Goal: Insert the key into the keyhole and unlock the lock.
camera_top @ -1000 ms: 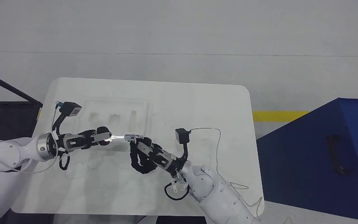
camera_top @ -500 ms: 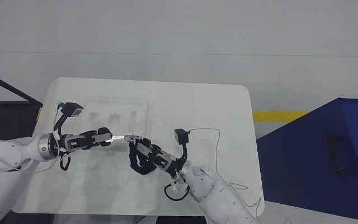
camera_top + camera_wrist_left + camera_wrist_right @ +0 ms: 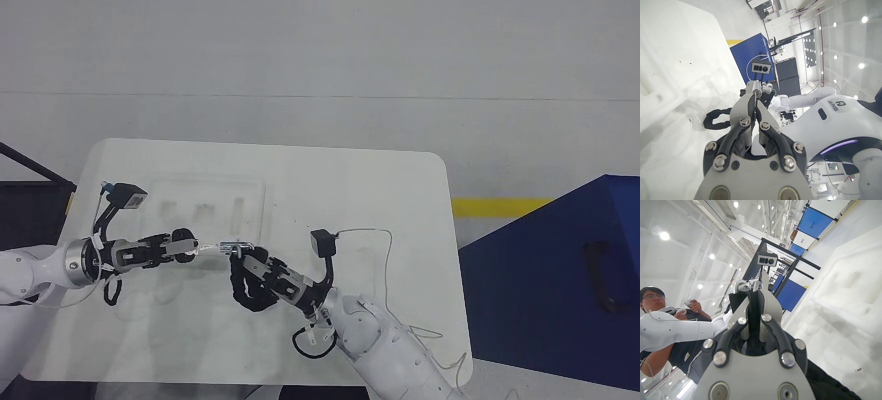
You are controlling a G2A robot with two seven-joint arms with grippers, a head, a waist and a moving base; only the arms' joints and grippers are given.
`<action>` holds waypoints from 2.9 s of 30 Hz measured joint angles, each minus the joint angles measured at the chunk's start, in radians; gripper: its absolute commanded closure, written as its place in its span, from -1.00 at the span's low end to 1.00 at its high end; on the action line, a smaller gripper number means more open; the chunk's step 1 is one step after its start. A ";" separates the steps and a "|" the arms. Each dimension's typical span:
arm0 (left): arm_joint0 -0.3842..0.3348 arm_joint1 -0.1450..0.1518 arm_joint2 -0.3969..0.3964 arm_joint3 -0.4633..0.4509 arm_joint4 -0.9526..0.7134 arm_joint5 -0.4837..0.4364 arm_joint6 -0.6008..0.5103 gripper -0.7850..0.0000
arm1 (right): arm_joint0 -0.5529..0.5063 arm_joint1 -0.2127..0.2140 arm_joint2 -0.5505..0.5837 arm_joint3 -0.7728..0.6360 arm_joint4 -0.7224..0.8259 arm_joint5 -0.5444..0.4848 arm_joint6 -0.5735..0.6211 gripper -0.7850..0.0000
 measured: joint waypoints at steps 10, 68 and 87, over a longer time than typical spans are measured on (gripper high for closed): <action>-0.033 -0.010 -0.003 0.040 -0.034 0.059 -0.067 1.00 | 0.011 -0.006 -0.010 0.021 0.083 -0.013 0.063 1.00; -0.029 -0.060 -0.042 0.020 0.018 0.132 -0.107 1.00 | -0.019 -0.002 0.023 -0.027 0.075 0.038 0.124 1.00; -0.081 -0.070 -0.037 0.092 -0.031 0.262 -0.269 1.00 | 0.005 -0.002 0.002 0.015 0.233 0.024 0.275 1.00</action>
